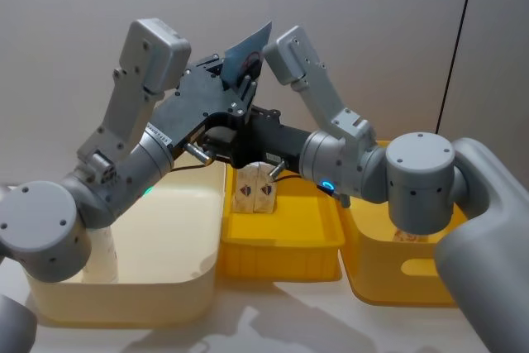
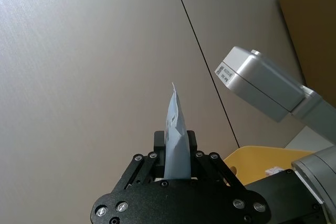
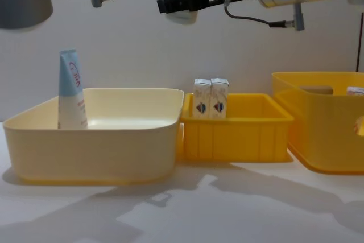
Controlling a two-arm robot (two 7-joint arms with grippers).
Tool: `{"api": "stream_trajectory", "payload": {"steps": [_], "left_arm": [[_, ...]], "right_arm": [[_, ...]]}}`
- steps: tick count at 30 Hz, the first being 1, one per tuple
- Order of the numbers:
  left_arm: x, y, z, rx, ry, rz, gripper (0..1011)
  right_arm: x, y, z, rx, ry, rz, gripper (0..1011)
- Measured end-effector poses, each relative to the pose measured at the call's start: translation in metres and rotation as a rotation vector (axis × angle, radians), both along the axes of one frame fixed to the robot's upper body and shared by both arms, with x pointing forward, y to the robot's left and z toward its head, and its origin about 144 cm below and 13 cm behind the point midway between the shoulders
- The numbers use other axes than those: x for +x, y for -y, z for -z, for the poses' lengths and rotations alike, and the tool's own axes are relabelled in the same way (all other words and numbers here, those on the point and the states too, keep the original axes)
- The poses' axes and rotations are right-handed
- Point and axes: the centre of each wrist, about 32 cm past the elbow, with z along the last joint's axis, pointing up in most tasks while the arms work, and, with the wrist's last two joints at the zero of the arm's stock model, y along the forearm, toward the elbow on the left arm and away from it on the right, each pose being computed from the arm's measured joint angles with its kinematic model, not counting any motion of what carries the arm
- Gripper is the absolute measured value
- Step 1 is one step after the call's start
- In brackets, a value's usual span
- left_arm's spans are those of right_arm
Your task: Bimanual collaborative sorting of washing and personal care products
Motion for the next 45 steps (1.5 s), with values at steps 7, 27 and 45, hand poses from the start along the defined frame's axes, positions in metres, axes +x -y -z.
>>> {"api": "stream_trajectory", "payload": {"steps": [7,27,45], "left_arm": [[0.0000,0.0002,-0.0002,0.001,0.000,0.001,221],[0.0000,0.0004,-0.0001,0.002,-0.001,0.002,221],[0.0000,0.0005,-0.0002,0.002,-0.001,0.003,239]], "right_arm": [[0.0004,-0.0009,0.0003,0.000,0.001,0.002,666],[0.0008,-0.0018,0.0006,0.001,0.004,0.004,666],[0.0009,-0.0019,0.0008,0.001,0.004,0.005,666]]}}
